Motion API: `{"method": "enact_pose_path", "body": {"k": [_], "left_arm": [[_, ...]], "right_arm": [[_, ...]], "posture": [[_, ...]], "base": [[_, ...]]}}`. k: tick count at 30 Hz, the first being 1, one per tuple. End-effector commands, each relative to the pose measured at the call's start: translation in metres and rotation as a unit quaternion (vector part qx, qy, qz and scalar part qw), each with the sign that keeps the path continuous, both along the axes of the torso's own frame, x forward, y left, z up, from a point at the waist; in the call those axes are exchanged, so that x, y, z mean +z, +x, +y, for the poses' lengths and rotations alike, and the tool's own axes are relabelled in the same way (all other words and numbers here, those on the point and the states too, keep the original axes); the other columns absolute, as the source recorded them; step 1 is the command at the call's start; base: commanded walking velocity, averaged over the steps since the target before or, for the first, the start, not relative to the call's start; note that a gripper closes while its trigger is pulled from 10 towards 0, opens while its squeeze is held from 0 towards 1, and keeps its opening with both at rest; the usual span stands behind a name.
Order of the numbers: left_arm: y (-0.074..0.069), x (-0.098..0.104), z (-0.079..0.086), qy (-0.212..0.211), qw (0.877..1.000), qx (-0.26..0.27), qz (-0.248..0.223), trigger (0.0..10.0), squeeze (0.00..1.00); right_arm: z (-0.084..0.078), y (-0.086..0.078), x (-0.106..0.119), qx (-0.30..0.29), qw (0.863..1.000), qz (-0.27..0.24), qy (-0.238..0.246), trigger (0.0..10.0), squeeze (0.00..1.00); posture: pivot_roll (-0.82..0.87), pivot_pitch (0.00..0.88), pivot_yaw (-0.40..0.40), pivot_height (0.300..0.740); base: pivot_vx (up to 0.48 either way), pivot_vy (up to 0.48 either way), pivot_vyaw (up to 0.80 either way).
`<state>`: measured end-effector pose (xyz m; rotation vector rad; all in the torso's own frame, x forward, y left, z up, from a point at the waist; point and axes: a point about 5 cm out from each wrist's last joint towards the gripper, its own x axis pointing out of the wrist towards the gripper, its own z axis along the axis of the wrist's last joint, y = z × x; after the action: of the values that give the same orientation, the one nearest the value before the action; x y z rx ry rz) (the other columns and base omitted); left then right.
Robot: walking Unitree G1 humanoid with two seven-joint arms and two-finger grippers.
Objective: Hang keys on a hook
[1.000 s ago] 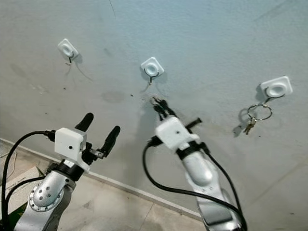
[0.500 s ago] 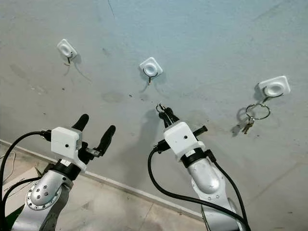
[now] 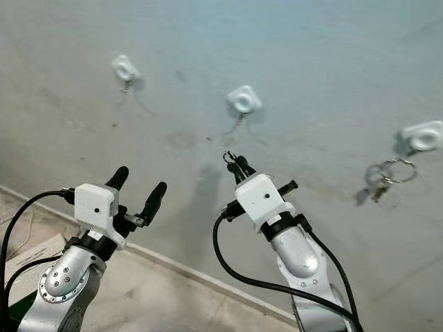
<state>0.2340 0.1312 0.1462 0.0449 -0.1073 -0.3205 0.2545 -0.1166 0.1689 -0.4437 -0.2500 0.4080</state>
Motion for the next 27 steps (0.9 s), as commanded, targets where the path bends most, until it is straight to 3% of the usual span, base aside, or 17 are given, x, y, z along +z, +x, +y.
{"method": "enact_pose_path", "body": {"k": [1, 27], "left_arm": [[-0.0005, 0.0003, 0.0021, 0.000, 1.000, 0.004, 0.003, 10.0, 0.00], [-0.0006, -0.0009, -0.0004, -0.002, 1.000, 0.003, 0.008, 10.0, 0.00]], "right_arm": [[0.0006, -0.0017, 0.0049, 0.002, 1.000, -0.007, 0.004, 10.0, 0.00], [0.0017, 0.0007, 0.0068, 0.003, 1.000, -0.008, 0.000, 10.0, 0.00]], "posture": [[0.02, 0.067, 0.025, 0.740], [0.02, 0.076, 0.021, 0.740]], "base": [[0.000, 0.356, 0.00], [0.000, 0.382, 0.00]]}}
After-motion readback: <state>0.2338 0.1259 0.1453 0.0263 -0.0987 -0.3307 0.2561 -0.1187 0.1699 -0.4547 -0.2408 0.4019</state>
